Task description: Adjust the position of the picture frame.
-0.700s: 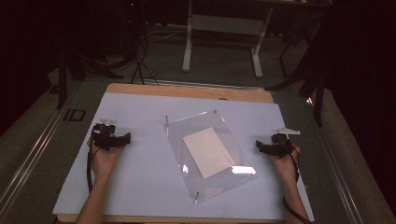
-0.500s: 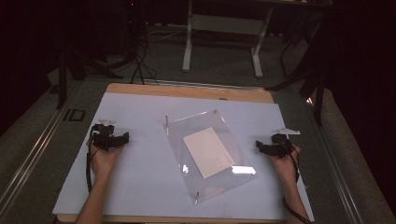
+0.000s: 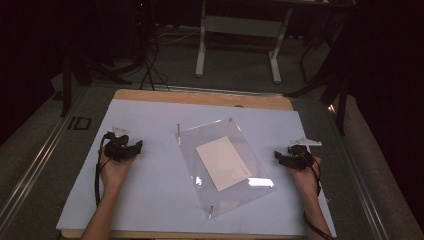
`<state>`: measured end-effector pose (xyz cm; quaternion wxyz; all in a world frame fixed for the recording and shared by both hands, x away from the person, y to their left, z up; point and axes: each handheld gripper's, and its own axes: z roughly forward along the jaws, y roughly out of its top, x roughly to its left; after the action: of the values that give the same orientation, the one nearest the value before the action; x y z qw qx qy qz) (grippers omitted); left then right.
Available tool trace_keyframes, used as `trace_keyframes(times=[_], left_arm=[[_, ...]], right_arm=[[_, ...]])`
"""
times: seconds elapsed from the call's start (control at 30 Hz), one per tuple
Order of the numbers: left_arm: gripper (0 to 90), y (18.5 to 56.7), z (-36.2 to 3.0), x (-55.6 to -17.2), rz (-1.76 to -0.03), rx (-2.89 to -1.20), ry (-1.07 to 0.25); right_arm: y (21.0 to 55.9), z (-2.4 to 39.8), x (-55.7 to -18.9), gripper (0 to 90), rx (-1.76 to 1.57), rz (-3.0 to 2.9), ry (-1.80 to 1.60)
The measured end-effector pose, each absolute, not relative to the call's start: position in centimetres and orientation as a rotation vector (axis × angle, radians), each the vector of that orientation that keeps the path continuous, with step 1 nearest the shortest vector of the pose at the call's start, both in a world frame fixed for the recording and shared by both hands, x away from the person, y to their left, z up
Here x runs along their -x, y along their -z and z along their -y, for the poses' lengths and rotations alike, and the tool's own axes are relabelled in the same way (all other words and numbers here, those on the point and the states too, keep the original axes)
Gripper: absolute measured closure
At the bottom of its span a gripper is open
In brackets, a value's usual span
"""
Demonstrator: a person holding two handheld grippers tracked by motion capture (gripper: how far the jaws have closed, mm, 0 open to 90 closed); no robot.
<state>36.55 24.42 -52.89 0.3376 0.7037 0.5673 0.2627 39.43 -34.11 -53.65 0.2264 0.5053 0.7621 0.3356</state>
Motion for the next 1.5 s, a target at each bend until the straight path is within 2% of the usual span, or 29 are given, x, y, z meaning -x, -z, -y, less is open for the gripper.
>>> trace_keyframes(times=[0.27,0.43,0.57,0.63,0.67,0.8,0.9,0.97,1.17,1.27,1.5], left_arm=[[54.2,51.7,-22.4,-36.6,-1.322,-1.862,-0.611],[54.6,51.0,-20.8,-37.5,-1.267,-1.882,-0.592],[60.6,50.6,-19.6,-38.3,-1.227,-1.879,-0.562],[60.2,50.4,-18.9,-38.9,-1.209,-1.874,-0.549],[58.2,50.4,-18.5,-39.3,-1.203,-1.879,-0.545],[60.0,50.6,-17.1,-40.6,-1.191,-1.894,-0.525],[64.4,50.8,-15.9,-41.4,-1.164,-1.92,-0.512],[70.7,50.9,-15.2,-41.8,-1.141,-1.944,-0.521],[73.9,51.5,-13.8,-43.1,-1.143,-1.965,-0.533],[84.0,51.7,-13.3,-43.5,-1.142,-1.98,-0.543],[85.6,51.8,-13.3,-44.6,-1.099,-1.966,-0.525]], right_arm=[[53.2,33.8,-38.7,54.8,-1.331,-2.152,-0.959],[52.2,32.9,-38.1,62.8,-1.262,-2.183,-1.02],[51.7,32.1,-37.5,76.1,-1.187,-2.215,-1.026],[51.7,31.8,-37.3,79.2,-1.15,-2.231,-1.015],[51.7,31.7,-37.2,80.2,-1.143,-2.24,-1.015],[51.7,31.3,-37.0,82.7,-1.12,-2.278,-1.018],[51.6,31.0,-36.7,83.4,-1.097,-2.286,-1.012],[51.6,30.9,-36.7,83.4,-1.089,-2.283,-1.014],[51.7,31.0,-36.7,82.6,-1.096,-2.283,-1.018],[51.8,31.1,-36.8,82.5,-1.102,-2.277,-1.025],[51.7,31.2,-36.9,82.6,-1.099,-2.275,-1.04]])
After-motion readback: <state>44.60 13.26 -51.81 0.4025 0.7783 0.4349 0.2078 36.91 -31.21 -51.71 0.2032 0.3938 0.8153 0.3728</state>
